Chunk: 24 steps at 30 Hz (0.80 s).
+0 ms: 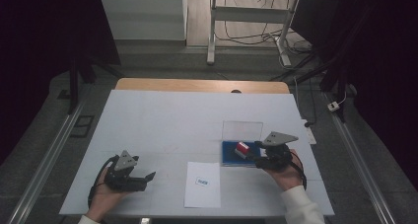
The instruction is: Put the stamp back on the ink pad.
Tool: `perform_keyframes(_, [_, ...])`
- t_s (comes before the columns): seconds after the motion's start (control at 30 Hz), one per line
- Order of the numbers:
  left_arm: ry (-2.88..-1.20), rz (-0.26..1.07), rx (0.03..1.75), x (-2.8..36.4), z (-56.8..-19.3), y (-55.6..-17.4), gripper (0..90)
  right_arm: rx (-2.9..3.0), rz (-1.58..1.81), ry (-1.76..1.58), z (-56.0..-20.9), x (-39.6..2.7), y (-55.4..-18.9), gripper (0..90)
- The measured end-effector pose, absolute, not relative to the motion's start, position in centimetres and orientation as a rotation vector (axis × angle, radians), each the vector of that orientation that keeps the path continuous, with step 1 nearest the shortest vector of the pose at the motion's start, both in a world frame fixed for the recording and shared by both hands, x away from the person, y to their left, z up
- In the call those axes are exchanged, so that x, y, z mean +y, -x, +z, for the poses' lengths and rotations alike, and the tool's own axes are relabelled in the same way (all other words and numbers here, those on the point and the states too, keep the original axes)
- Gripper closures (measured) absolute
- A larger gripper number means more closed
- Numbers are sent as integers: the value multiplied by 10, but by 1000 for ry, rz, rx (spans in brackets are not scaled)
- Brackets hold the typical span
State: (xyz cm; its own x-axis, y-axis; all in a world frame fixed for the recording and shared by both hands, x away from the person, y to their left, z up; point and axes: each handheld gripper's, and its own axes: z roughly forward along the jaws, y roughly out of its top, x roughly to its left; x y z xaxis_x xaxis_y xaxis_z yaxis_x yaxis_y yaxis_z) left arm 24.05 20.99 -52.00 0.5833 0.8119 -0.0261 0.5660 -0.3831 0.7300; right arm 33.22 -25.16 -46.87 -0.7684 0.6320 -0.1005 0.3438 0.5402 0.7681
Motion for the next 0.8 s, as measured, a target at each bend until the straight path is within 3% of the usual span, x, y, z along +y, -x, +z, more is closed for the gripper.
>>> perform_keyframes(0.8, [-2105,415,1077,206,-522,-238,171,2375,1140,-831,-496,-304,-293,359])
